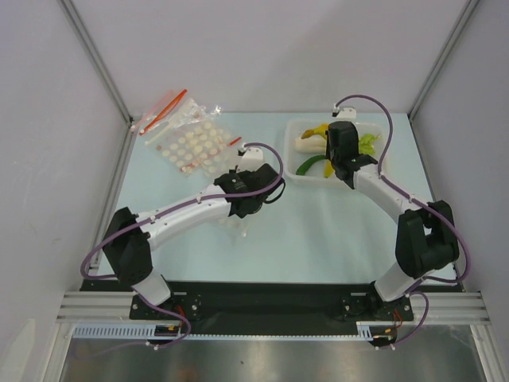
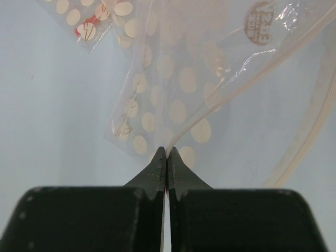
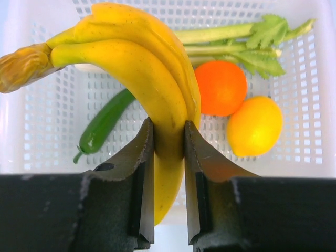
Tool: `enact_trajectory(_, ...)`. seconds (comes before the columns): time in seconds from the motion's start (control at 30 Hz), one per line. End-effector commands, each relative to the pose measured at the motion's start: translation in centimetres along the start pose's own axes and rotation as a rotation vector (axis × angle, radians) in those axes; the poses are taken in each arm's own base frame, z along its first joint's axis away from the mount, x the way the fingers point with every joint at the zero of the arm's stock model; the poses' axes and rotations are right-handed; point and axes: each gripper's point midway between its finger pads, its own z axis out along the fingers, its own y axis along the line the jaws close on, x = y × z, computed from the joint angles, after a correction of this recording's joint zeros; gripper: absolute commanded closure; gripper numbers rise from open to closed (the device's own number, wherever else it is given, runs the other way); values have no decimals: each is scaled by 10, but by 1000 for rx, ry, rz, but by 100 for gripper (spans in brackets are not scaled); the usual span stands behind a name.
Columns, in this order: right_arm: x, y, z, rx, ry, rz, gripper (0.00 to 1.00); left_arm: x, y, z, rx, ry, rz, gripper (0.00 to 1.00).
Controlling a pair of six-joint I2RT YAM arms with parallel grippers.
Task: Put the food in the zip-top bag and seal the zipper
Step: Pick up the fake fruit from the bin, then place the fake fruit in the zipper food storage bag.
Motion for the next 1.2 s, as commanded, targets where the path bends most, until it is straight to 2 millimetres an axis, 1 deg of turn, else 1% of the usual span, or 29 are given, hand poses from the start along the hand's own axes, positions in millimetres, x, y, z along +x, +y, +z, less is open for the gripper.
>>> enact_trajectory(0.0, -27, -5, -24, -12, -105, 110, 100, -12, 2, -11, 34, -29, -41, 100)
enact_trajectory(0.03, -26, -4, -29, -20, -101, 131, 100, -12, 1, -11, 40, -26, -42, 100)
enact_trajectory(0.07, -35, -3, -40, -39, -116, 154, 100, -13, 1, -13, 46, -27, -46, 100)
enact_trajectory(0.13, -35, 5, -54, -72, -104, 165, 100, -13, 0, -14, 62, -28, -54, 100)
enact_trajectory(0.17, -46, 8, -69, -96, -132, 195, 100, -15, 0, -16, 73, -38, -64, 100)
enact_trajectory(0.2, -44, 12, -77, -112, -136, 200, 100, -14, 0, -16, 75, -36, -61, 100)
enact_trajectory(0.23, -47, 26, -91, -157, -154, 197, 100, -14, -1, -16, 84, -34, -64, 100)
enact_trajectory(0.27, -47, 30, -99, -170, -166, 197, 100, -13, -1, -17, 87, -33, -64, 100)
enact_trajectory(0.3, -56, 31, -116, -194, -204, 210, 100, -14, -1, -17, 89, -33, -65, 100)
enact_trajectory(0.33, -49, 37, -123, -213, -205, 203, 100, -13, -2, -17, 92, -31, -66, 100)
enact_trajectory(0.37, -49, 46, -136, -246, -219, 201, 100, -14, -3, -17, 97, -30, -65, 99)
enact_trajectory(0.4, -48, 50, -143, -265, -225, 204, 100, -13, -4, -17, 104, -28, -64, 100)
enact_trajectory(0.43, -44, 49, -154, -288, -243, 216, 100, -13, -4, -17, 107, -28, -65, 100)
enact_trajectory(0.47, -40, 56, -163, -322, -251, 221, 100, -10, -8, -17, 122, -18, -60, 100)
enact_trajectory(0.5, -36, 58, -167, -341, -255, 235, 100, -11, -11, -17, 140, -16, -62, 100)
enact_trajectory(0.53, -35, 55, -176, -368, -296, 268, 100, -10, -16, -18, 162, -9, -57, 100)
enact_trajectory(0.6, -27, 59, -184, -416, -311, 293, 100, -5, -27, -21, 226, 21, -42, 100)
enact_trajectory(0.63, -34, 59, -192, -448, -349, 329, 100, -5, -31, -22, 245, 23, -44, 100)
enact_trajectory(0.67, -23, 63, -192, -479, -337, 321, 100, -5, -32, -22, 254, 26, -39, 100)
enact_trajectory(0.73, -26, 67, -199, -526, -370, 331, 100, -4, -36, -23, 279, 36, -43, 100)
enact_trajectory(0.8, -21, 73, -203, -572, -376, 324, 100, -5, -35, -24, 294, 37, -52, 100)
enact_trajectory(0.83, -27, 76, -209, -603, -412, 329, 100, -4, -36, -26, 311, 42, -56, 100)
enact_trajectory(0.87, -28, 78, -215, -629, -426, 335, 100, -8, -35, -29, 327, 34, -70, 100)
enact_trajectory(0.9, -21, 78, -215, -635, -425, 337, 100, -6, -34, -28, 328, 38, -70, 100)
enact_trajectory(0.93, -27, 78, -221, -654, -461, 360, 100, -5, -34, -30, 341, 40, -73, 100)
enact_trajectory(1.03, -29, 71, -230, -665, -501, 397, 100, -3, -35, -32, 362, 55, -83, 100)
enact_trajectory(1.1, -33, 66, -238, -680, -525, 421, 100, -5, -40, -37, 402, 62, -99, 100)
enact_trajectory(1.13, -31, 65, -240, -686, -536, 431, 100, -4, -43, -39, 419, 70, -101, 100)
enact_trajectory(1.17, -31, 65, -244, -702, -548, 445, 100, -1, -50, -43, 462, 89, -105, 100)
